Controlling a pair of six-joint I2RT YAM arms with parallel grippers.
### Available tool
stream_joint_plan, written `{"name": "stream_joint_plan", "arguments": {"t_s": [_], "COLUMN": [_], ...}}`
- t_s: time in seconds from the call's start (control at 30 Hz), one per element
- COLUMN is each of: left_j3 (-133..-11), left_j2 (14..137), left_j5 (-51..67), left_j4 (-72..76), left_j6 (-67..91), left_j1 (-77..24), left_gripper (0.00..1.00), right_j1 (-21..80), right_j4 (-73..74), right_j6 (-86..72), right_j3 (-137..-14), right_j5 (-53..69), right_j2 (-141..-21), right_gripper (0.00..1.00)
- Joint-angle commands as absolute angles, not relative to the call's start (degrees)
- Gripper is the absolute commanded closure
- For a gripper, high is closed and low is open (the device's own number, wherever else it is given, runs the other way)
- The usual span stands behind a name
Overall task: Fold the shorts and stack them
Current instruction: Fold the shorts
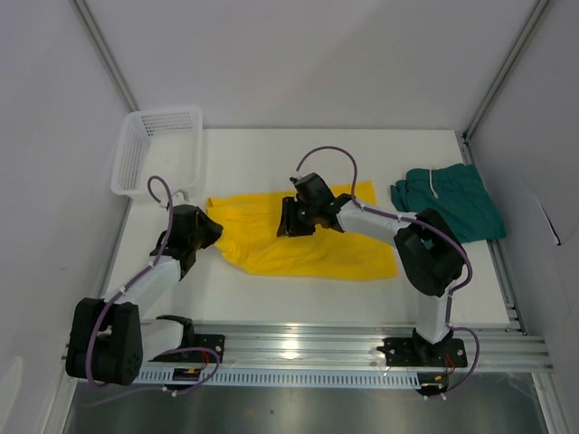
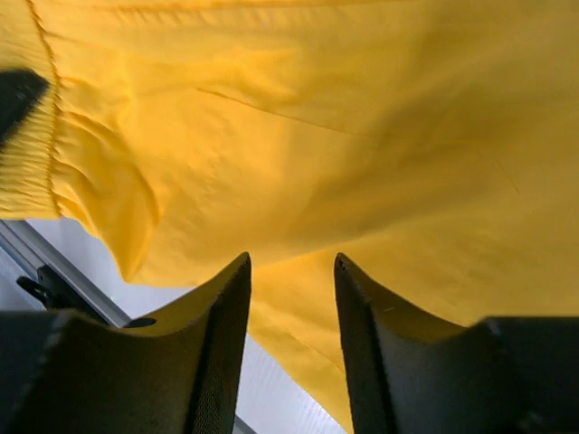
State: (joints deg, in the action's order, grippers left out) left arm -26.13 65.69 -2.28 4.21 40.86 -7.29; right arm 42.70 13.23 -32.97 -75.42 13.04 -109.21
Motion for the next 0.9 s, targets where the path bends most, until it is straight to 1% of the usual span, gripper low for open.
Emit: {"name": "stream_joint_plan", "arguments": {"t_s": [0.0,0.03,0.07,0.13,0.23,0.27,0.3,0.47,0.5,0.53,0.87], "left_j3": [-31.2,-31.7,-33.2,-34.4,-34.5,-34.4,-34.3,-34.3,-34.5,-34.6,-36.2], "left_j2": [62.8,62.4,62.1,61.4,60.6,60.6,60.8,62.4,62.5,62.7,63.0], "left_j5": [-5.1,-5.1,-5.1,-6.1,-7.0,-7.1,-7.2,-6.2,-6.1,-6.0,-7.3], "left_j4": [-2.8,-3.3,-3.9,-6.0,-5.1,-4.5,-4.0,-1.1,-0.8,-0.6,1.9], "left_j6": [34.5,33.7,32.9,31.1,30.2,29.9,29.4,28.1,27.8,27.5,25.5], "left_j1": [-7.5,-7.5,-7.6,-7.6,-7.9,-8.0,-8.1,-8.2,-8.2,-8.2,-10.5], "left_gripper": [1.0,1.0,1.0,1.0,1.0,1.0,1.0,1.0,1.0,1.0,1.0], "right_j1": [41.3,40.9,40.0,39.3,38.1,37.9,37.8,37.5,37.4,37.5,37.4], "right_j4": [13.0,12.6,12.7,15.2,21.2,22.1,24.1,33.9,34.7,34.9,37.5], "right_j6": [-32.5,-32.6,-32.2,-30.3,-27.1,-26.6,-26.2,-23.4,-23.0,-22.8,-25.0], "right_j3": [-74.4,-74.4,-74.8,-75.9,-79.3,-79.7,-80.7,-84.7,-85.6,-86.1,-93.8], "right_j5": [19.9,22.8,27.9,32.8,37.1,42.3,44.8,49.5,54.3,56.3,57.5], "right_j2": [-110.3,-110.9,-111.4,-112.7,-113.7,-114.1,-114.6,-120.5,-121.5,-122.4,-134.1], "right_gripper": [0.59,0.59,0.82,1.0,1.0,1.0,1.0,1.0,1.0,1.0,1.0]}}
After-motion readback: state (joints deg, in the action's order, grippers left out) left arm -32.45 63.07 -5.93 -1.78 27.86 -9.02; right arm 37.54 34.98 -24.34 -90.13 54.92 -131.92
